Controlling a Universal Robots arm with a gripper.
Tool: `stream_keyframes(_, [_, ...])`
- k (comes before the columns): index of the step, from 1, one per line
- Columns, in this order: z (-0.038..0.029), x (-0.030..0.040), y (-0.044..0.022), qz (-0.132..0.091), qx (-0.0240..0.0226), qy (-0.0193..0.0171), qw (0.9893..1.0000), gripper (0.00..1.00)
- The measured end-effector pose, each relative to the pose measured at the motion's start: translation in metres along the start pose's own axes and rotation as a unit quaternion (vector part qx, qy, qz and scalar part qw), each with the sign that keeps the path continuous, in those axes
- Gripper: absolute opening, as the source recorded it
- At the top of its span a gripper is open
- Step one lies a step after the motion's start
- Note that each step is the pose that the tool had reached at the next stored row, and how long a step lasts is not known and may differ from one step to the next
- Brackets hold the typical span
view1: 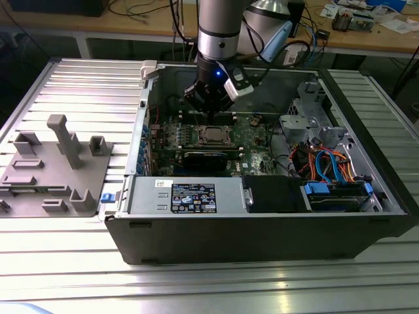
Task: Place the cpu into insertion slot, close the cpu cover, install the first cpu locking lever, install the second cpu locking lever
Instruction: 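Install the first cpu locking lever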
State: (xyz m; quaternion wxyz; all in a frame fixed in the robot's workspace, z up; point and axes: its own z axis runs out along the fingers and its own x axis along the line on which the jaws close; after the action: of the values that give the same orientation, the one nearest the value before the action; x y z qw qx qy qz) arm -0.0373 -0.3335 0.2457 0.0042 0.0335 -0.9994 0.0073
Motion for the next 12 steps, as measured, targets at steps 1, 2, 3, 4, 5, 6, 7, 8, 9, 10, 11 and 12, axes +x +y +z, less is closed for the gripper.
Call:
stream_keyframes(1, [0.0000,0.0000,0.0000,0.000,0.0000,0.0000,1.0000,0.11])
stream_keyframes(2, [-0.0001,0.0001,0.0000,0.000,0.0000,0.0000,1.0000,0.11])
stream_keyframes(3, [-0.0001,0.0001,0.0000,0.000,0.0003,0.0001,1.0000,0.11])
stream_keyframes(4, [-0.0001,0.0004,0.0000,0.000,0.0005,0.0001,1.0000,0.11])
stream_keyframes(5, [-0.0001,0.0006,0.0001,0.000,0.0005,0.0000,1.0000,0.11])
stream_keyframes(6, [-0.0001,0.0008,0.0001,0.000,0.0005,0.0000,1.0000,0.11])
stream_keyframes(7, [-0.0001,0.0010,0.0001,0.000,0.0004,-0.0001,1.0000,0.11])
stream_keyframes(8, [-0.0002,0.0013,0.0001,0.000,0.0005,-0.0001,1.0000,0.11])
stream_keyframes(9, [-0.0001,0.0015,0.0001,0.000,0.0005,-0.0001,1.0000,0.11])
stream_keyframes(10, [-0.0001,0.0015,0.0001,0.000,0.0005,-0.0001,1.0000,0.11])
stream_keyframes(11, [-0.0001,0.0018,0.0001,0.000,0.0004,-0.0001,1.0000,0.11])
stream_keyframes(12, [-0.0001,0.0019,0.0001,0.000,0.0005,-0.0001,1.0000,0.11])
